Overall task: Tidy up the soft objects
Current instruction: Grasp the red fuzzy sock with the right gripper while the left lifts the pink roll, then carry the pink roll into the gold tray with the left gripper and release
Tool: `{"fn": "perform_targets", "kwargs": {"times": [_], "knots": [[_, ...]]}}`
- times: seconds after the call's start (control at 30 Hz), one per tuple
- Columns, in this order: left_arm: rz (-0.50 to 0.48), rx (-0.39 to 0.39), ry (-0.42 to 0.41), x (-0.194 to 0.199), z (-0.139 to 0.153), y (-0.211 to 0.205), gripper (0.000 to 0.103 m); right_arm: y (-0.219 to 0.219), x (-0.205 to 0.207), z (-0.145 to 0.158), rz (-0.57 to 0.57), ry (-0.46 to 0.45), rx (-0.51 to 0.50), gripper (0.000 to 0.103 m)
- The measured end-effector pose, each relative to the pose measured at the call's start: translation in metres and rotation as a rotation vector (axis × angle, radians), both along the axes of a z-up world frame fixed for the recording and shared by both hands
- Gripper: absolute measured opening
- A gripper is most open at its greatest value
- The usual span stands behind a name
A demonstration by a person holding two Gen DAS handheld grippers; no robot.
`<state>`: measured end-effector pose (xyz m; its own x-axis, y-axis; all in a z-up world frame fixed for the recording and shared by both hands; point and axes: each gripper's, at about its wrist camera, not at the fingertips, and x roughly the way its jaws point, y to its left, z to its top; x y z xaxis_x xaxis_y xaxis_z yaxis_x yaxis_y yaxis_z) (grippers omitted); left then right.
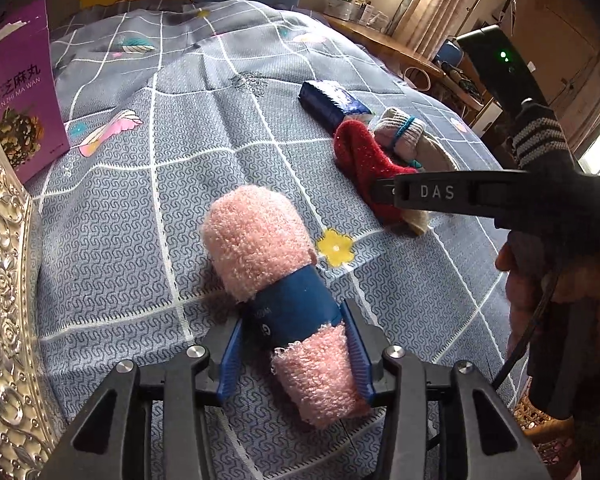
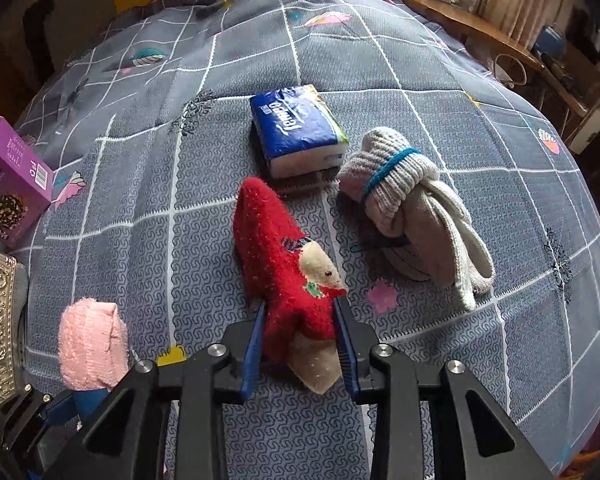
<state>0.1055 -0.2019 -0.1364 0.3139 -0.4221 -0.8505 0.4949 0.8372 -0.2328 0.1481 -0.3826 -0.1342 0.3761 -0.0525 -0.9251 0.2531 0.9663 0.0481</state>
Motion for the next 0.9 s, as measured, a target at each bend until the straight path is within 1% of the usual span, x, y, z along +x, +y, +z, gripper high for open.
{"fn": "perform_targets", "kwargs": {"times": [0.03,0.1,0.17,0.2,0.3,0.4,0.43,0.5,0.57,0.63,0.7,0.73,0.8,0.9], "knots": [[0.001,0.002,0.006,0.000,0.001,0.000,0.042,-0.002,-0.001,-0.001,-0.002,-0.006,0.008,0.040],[-0.002,0.016,0.016,0.001,0.006,-0.004,0.039,-0.002,-0.003,-0.002,0.002,-0.012,0.012,0.043],[-0.004,0.032,0.004,0.002,0.015,-0.008,0.038,0.003,-0.003,-0.002,0.023,-0.008,-0.020,0.042],[-0.005,0.020,-0.003,0.004,0.024,-0.009,0.038,0.006,-0.003,-0.002,0.031,-0.007,-0.035,0.042],[0.001,-0.018,-0.015,0.013,0.052,-0.008,0.038,0.013,-0.003,-0.002,0.051,-0.006,-0.069,0.042],[0.011,-0.054,-0.050,0.031,0.093,-0.008,0.038,0.015,-0.003,-0.001,0.061,-0.006,-0.083,0.042],[0.022,-0.057,-0.065,0.039,0.108,-0.007,0.038,0.016,-0.004,-0.002,0.065,-0.007,-0.087,0.042],[0.057,-0.079,-0.069,0.058,0.131,-0.001,0.039,0.019,-0.005,-0.002,0.076,-0.010,-0.101,0.042],[0.109,-0.098,-0.078,0.083,0.153,0.016,0.039,0.023,-0.005,-0.001,0.089,-0.012,-0.120,0.042],[0.176,-0.068,-0.142,0.105,0.175,0.038,0.039,0.024,-0.005,-0.002,0.096,-0.012,-0.128,0.043],[0.242,-0.042,-0.180,0.123,0.189,0.063,0.039,0.028,-0.007,0.000,0.099,-0.011,-0.125,0.046],[0.280,-0.038,-0.188,0.133,0.193,0.081,0.039,0.029,-0.007,-0.001,0.105,-0.005,-0.128,0.047],[0.357,-0.023,-0.221,0.145,0.200,0.121,0.039,0.035,-0.011,0.000,0.120,-0.006,-0.157,0.047],[0.463,0.004,-0.237,0.148,0.198,0.182,0.039,0.036,-0.012,0.001,0.122,-0.004,-0.159,0.047]]}}
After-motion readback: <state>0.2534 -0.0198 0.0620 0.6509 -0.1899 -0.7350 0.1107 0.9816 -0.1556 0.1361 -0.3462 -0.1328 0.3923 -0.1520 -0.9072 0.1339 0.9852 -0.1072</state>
